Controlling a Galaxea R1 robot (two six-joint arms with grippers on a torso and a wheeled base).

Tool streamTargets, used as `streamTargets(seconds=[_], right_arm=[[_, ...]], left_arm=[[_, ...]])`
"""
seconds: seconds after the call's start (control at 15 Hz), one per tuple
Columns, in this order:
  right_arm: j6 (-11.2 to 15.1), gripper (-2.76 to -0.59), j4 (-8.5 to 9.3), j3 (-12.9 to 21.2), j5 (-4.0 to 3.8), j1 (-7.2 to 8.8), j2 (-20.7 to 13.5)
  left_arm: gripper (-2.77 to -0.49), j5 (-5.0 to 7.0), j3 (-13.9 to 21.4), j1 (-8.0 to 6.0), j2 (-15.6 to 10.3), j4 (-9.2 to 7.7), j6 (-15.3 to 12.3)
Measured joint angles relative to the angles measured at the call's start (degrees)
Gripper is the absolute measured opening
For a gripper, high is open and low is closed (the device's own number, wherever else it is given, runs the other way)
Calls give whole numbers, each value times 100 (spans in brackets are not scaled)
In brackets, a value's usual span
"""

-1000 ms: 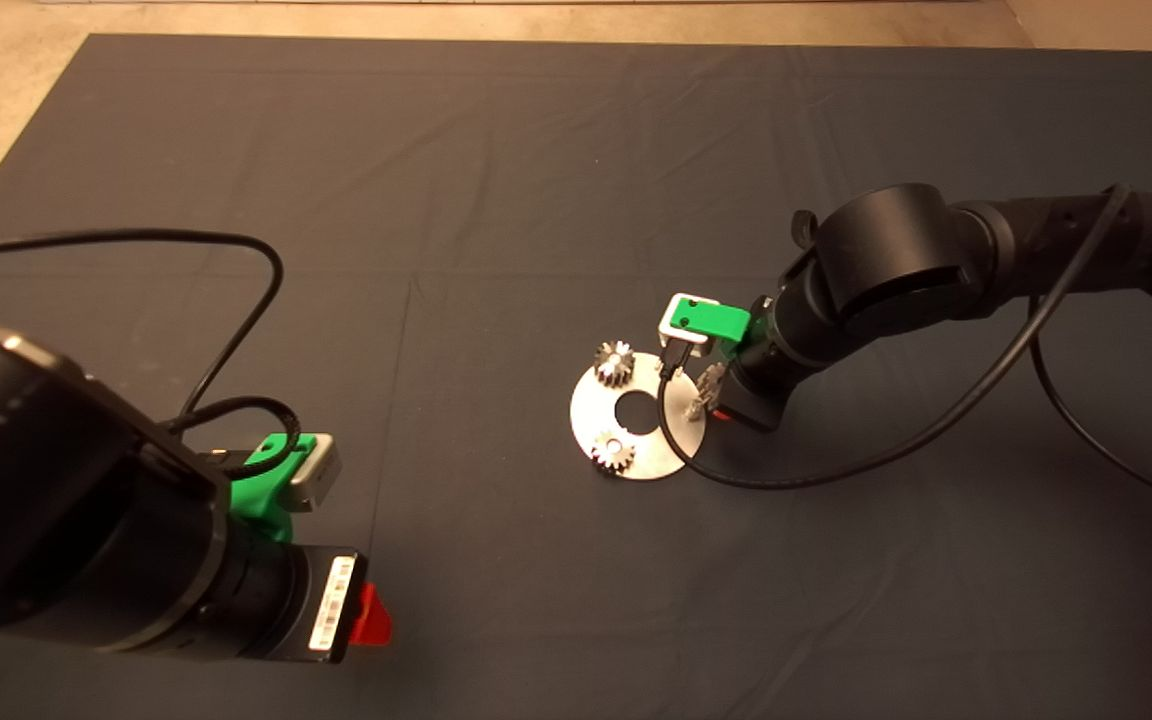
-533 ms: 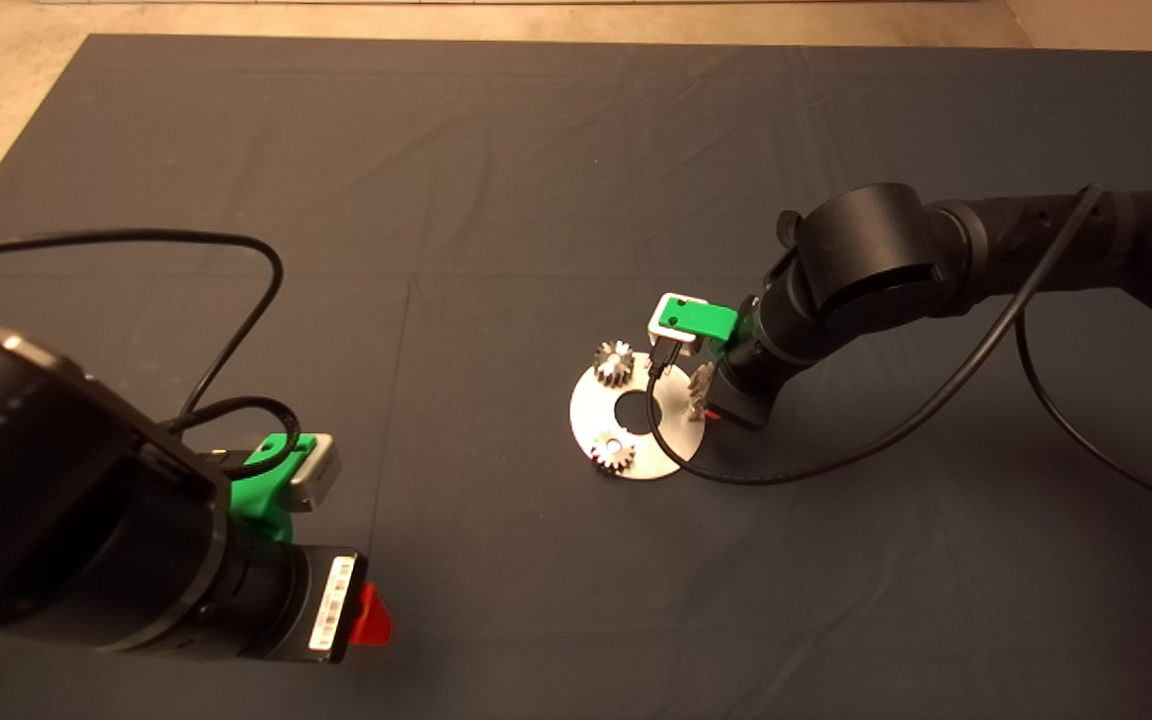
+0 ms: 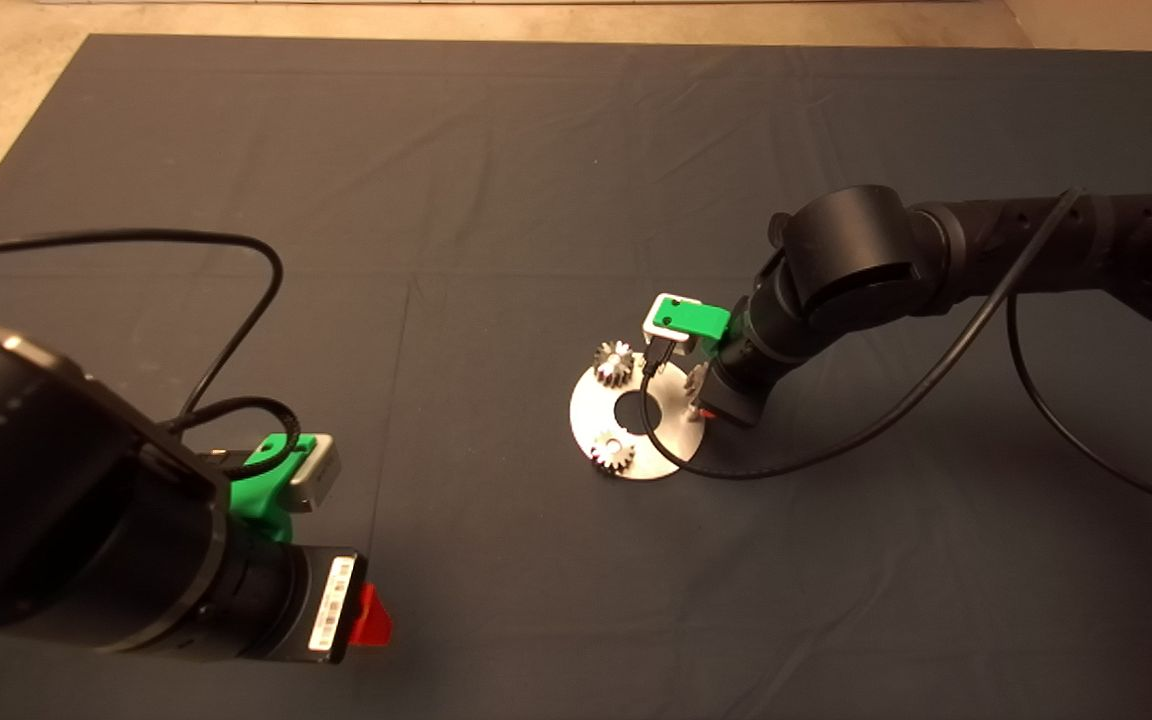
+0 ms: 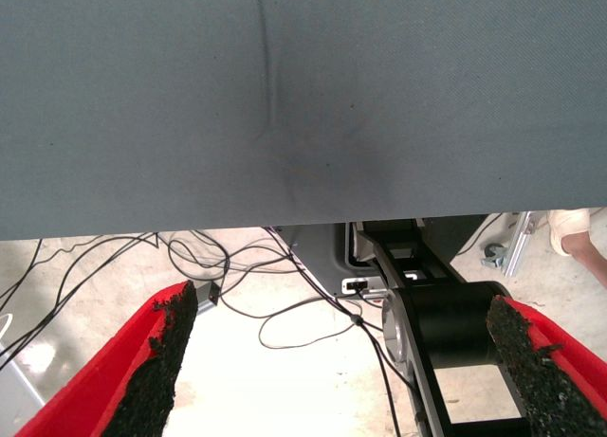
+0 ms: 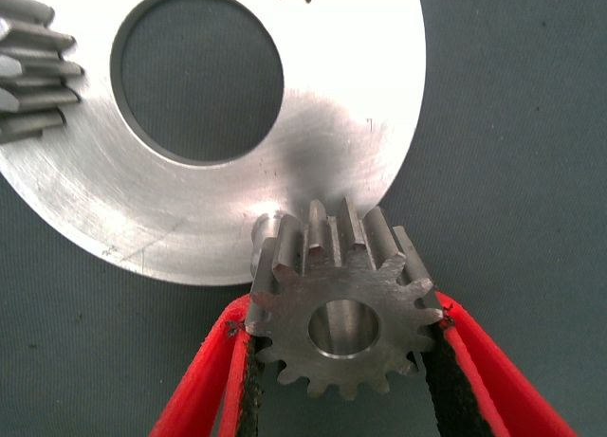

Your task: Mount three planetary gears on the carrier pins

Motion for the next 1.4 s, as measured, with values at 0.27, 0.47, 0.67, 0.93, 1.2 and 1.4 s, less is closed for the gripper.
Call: streamTargets(seconds=[0.27, 0.47, 0.67, 0.93, 1.2, 1.4], right_arm=[[-5, -234, 0, -41, -44, 1, 55], [-2, -234, 0, -41, -46, 2, 58], [0, -234, 0, -41, -44, 2, 56], [6, -234, 5, -18, -48, 2, 55], [17, -234, 46, -13, -48, 3, 51], [20, -234, 120, -11, 13, 0, 52]], left_arm=[[-109, 0, 7, 0, 0, -2, 0], [-109, 0, 8, 0, 0, -2, 0], [-109, 0, 7, 2, 0, -2, 0], [-109, 0, 9, 0, 0, -2, -1], [-109, 0, 9, 0, 0, -2, 0], [-109, 0, 9, 0, 0, -2, -2]])
